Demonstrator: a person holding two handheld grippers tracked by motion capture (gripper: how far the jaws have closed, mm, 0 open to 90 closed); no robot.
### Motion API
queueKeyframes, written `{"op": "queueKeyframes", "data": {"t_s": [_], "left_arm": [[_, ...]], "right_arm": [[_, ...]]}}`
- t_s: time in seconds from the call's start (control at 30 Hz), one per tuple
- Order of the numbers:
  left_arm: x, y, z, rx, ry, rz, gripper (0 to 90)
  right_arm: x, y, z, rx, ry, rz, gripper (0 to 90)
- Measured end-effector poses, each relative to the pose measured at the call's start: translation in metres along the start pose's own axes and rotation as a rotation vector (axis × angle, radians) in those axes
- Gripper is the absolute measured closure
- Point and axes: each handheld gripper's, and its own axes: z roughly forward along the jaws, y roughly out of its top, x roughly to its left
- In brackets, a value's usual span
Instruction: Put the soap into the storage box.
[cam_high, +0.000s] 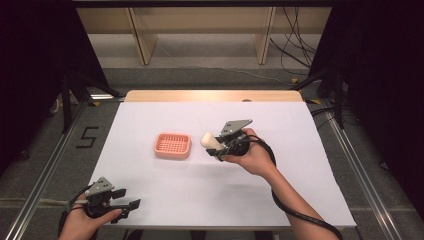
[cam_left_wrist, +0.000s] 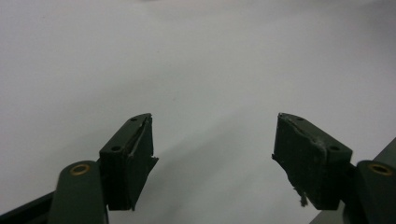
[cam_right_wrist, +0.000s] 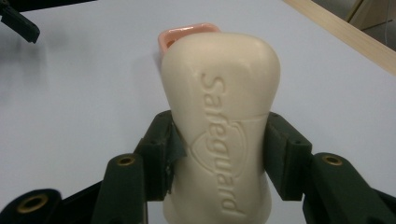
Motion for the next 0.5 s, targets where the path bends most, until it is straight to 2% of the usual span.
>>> {"op": "queueKeyframes", "data": {"t_s": [0.07,0.2,0.4,0.5], "left_arm": [[-0.0001,-0.0001,0.0001,-0.004,0.001,0.000,28.3],[0.0001,-0.0001,0.0001,-0.006,0.000,0.000,28.3],[-0.0001,-0.0001,-0.0002,-0.007,0.001,-0.001,28.3],[0.0001,0.0000,0.0000,-0.006,-0.001,0.001,28.3]], "right_arm": [[-0.0006,0.0017,0.0000,0.006,0.011,-0.006,50.5],[-0.0002,0.0037,0.0020,-0.003,-0.001,0.002,50.5],[-0.0006,0.0047,0.0038,0.006,0.006,0.006,50.5],[-0.0017,0.0052,0.0053,0.003,0.009,-0.007,50.5]]}}
